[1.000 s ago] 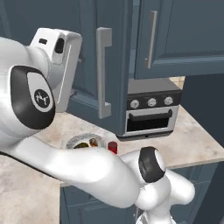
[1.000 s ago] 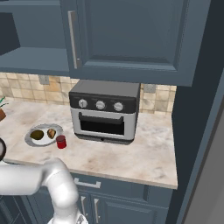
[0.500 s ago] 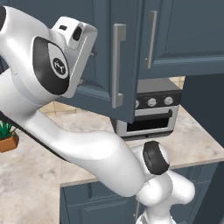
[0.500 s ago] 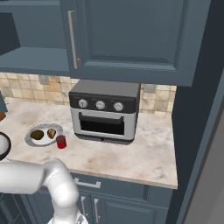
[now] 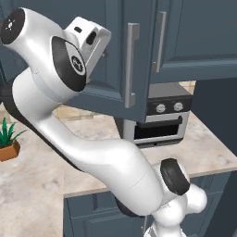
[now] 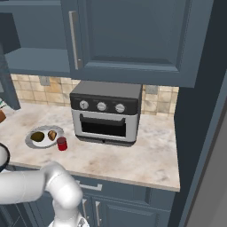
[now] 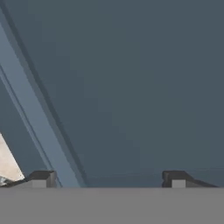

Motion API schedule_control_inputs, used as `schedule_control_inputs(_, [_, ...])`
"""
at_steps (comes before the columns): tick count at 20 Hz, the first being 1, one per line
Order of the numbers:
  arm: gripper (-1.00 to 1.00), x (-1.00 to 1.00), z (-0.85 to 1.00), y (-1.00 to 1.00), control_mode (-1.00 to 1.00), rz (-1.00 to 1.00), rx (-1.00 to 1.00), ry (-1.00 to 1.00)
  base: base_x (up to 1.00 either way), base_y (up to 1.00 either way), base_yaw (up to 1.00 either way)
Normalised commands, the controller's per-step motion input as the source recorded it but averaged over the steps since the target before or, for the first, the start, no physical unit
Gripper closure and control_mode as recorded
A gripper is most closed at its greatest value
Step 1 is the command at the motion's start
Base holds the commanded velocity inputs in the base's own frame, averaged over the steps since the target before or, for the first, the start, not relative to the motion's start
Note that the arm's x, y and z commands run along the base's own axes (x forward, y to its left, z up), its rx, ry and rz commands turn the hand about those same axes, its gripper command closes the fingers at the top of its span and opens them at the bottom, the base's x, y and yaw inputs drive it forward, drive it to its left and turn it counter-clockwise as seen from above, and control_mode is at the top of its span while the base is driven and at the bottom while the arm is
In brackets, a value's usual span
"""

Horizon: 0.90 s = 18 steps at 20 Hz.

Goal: Pick the avocado and bread from the counter and place them on the plate. Then pick the jam from the cabinet and place it next to the plate. Lastly close the cabinet door.

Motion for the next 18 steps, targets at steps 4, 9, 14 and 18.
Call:
schedule_control_inputs(4, [-1.0,0.51,-0.37,-0.47,-1.0,0.12,0.07,-0.37,0.0,0.0,0.0])
schedule_control_inputs(9, [-1.0,0.6,-0.18,-0.43,-1.0,0.1,0.15,-0.21,0.0,0.0,0.0])
schedule_control_inputs(14, [-1.0,0.72,-0.02,-0.35,-1.0,0.05,0.19,0.0,0.0,0.0,0.0])
schedule_control_inputs(18, [-1.0,0.72,-0.02,-0.35,-1.0,0.05,0.19,0.0,0.0,0.0,0.0])
